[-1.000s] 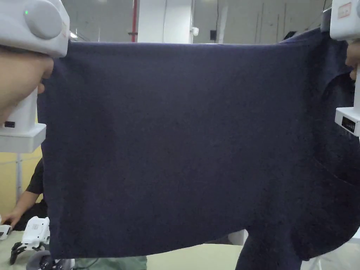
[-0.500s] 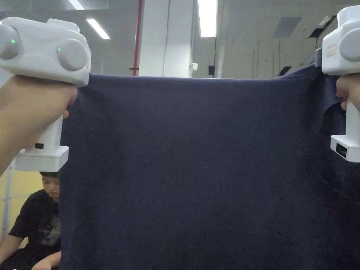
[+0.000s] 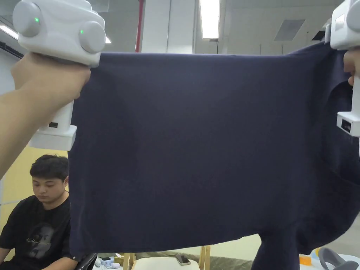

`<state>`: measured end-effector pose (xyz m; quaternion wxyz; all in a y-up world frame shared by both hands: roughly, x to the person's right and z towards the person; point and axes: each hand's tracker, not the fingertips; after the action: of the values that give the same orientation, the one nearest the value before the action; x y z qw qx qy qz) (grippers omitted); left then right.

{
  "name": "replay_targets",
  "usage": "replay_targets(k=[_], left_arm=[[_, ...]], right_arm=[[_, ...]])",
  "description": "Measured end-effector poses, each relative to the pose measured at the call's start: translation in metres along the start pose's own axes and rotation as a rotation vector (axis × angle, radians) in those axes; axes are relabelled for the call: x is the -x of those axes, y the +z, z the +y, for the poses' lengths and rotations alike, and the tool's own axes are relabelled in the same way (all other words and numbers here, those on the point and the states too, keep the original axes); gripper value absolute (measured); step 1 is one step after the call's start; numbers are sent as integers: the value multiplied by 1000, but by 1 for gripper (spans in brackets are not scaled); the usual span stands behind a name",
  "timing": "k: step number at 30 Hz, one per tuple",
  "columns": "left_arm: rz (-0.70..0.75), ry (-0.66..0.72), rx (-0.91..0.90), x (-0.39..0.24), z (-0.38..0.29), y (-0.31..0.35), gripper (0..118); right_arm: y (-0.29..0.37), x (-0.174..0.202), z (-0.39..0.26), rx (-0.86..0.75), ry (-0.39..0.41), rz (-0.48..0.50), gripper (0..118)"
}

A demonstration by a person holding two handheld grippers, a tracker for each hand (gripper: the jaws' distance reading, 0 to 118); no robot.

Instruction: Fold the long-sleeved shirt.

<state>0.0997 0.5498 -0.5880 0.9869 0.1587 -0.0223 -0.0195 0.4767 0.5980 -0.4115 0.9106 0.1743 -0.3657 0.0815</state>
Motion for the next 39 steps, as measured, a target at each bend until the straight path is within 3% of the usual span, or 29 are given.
replay_targets(k=[8, 12, 14, 16, 19, 25, 28, 29, 39], left_arm=[[-17, 38, 50, -6, -60, -13, 5], [-50, 86, 106, 3, -98, 0, 5], [-48, 83, 142, 8, -118, 12, 5], [-53, 64, 155, 12, -139, 33, 5], [-73, 11, 169, 19, -170, 75, 5], [-134, -20, 265, 48, -234, 166, 5], [-160, -84, 319, 63, -269, 214, 5], [-171, -101, 329, 70, -281, 231, 5], [-318, -255, 687, 121, -408, 377, 5]], right_arm=[[-12, 15, -77, 91, 30, 27, 17], [10, 12, -128, 154, 26, 54, 17], [28, 6, -154, 212, -15, 96, 17], [50, 3, -175, 229, 15, 106, 17], [92, -6, -204, 255, 81, 149, 17], [182, -39, -249, 355, 38, 222, 17], [235, -55, -276, 409, 43, 260, 17], [255, -58, -287, 431, 88, 273, 17], [434, -104, -385, 716, 134, 446, 17]])
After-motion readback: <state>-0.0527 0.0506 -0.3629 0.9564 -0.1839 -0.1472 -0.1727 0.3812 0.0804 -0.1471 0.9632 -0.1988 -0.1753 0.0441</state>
